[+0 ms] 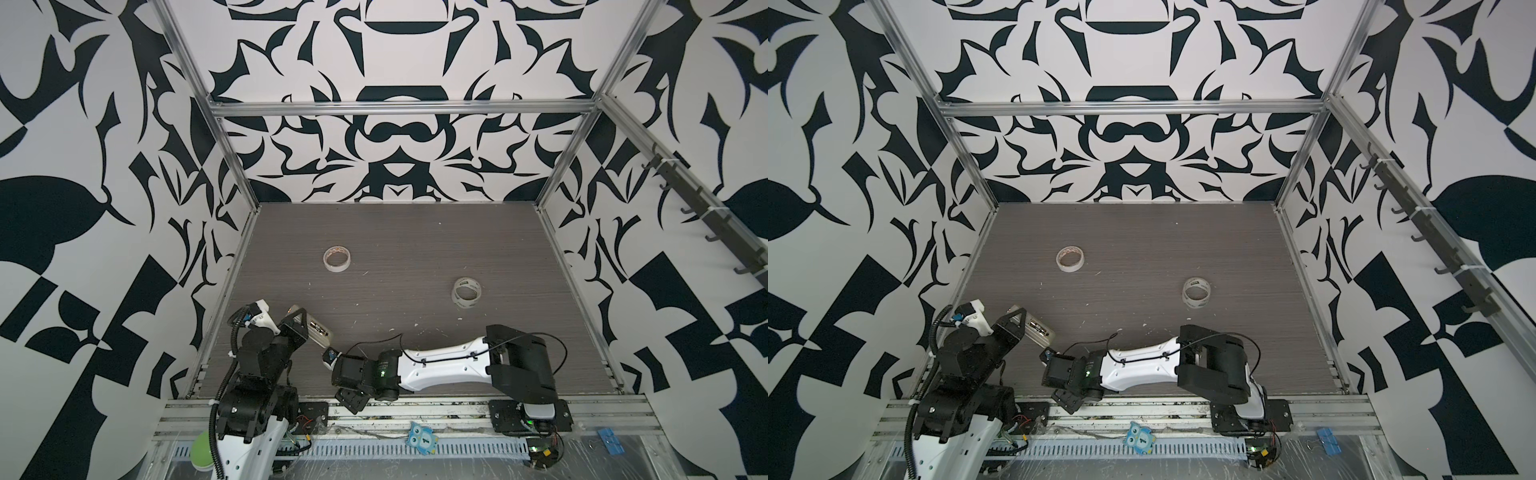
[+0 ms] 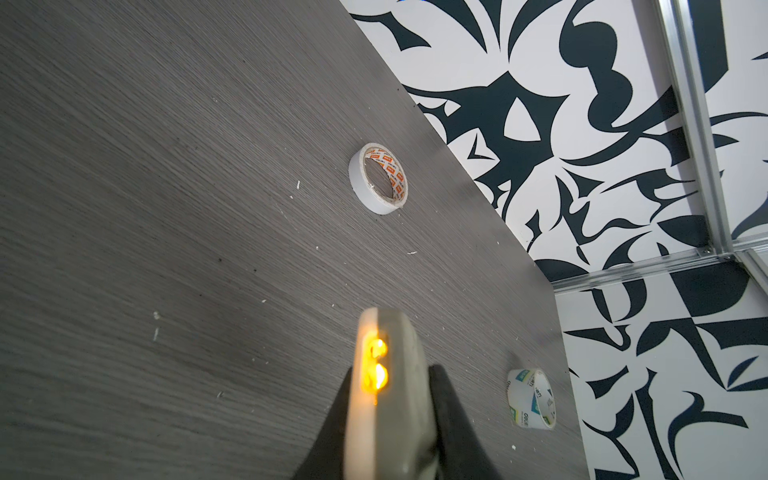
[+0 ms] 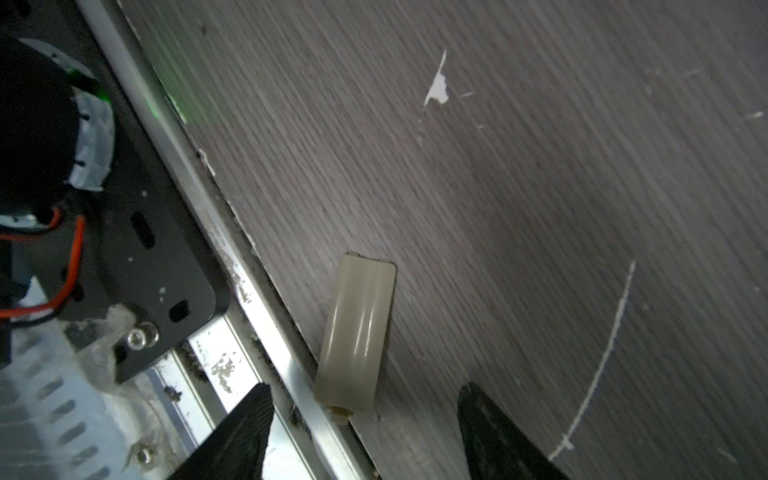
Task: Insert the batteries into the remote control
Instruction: 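Move the right gripper down over the loose beige battery cover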
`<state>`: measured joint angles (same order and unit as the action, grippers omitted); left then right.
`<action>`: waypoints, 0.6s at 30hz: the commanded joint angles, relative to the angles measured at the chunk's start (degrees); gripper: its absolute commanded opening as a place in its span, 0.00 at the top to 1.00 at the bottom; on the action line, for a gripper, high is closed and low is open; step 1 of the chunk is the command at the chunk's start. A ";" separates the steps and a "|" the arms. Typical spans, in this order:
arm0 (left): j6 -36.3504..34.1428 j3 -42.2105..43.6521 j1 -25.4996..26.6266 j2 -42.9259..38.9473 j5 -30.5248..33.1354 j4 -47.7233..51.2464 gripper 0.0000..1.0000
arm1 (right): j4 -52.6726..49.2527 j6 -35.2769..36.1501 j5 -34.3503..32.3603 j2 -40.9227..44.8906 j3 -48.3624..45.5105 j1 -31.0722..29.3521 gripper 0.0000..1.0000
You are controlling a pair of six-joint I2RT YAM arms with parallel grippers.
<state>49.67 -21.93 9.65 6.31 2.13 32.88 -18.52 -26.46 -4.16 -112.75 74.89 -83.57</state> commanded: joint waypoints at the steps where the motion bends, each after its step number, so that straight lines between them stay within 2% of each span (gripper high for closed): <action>1: 0.33 -0.74 -0.03 -0.94 0.51 0.97 1.00 | -0.02 -0.06 -0.27 0.43 2.41 -0.45 0.27; 18: 0.50 -0.53 0.02 -1.17 0.33 0.80 1.00 | -0.50 0.70 -0.06 -1.20 3.28 -0.54 0.35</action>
<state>49.69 -21.93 9.65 6.00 2.15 32.93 -18.61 -26.39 -4.12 -114.34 75.90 -83.74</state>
